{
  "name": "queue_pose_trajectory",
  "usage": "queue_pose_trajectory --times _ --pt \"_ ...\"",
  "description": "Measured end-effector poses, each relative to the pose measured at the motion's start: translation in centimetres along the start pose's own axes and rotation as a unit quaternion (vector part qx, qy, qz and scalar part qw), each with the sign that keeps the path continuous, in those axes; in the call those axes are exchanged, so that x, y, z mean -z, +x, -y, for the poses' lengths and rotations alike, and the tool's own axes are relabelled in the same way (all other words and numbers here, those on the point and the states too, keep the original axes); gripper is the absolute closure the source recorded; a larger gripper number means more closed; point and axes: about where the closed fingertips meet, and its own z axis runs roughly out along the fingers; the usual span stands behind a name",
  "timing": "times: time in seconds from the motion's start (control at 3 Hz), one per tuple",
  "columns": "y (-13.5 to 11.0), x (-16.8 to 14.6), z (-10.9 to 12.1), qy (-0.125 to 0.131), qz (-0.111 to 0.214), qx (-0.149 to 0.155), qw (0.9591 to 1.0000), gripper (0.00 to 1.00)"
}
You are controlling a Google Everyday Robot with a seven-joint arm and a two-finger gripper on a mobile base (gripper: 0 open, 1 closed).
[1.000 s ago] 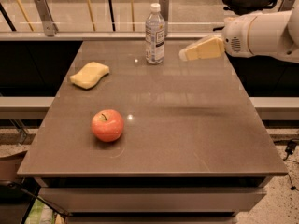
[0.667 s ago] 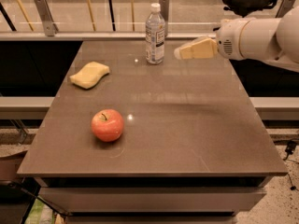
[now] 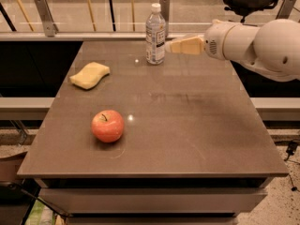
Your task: Pick blue plastic bottle
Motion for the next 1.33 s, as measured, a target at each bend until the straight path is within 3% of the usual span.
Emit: queue_pose_trajectory --times 0.67,1.33 --pt "-0.3 -5.3 0.7 -0.006 0.027 -0.022 0.9994 0.0" --pt "-0.5 -10.7 0.6 -0.044 0.028 -0.026 0.9983 0.0"
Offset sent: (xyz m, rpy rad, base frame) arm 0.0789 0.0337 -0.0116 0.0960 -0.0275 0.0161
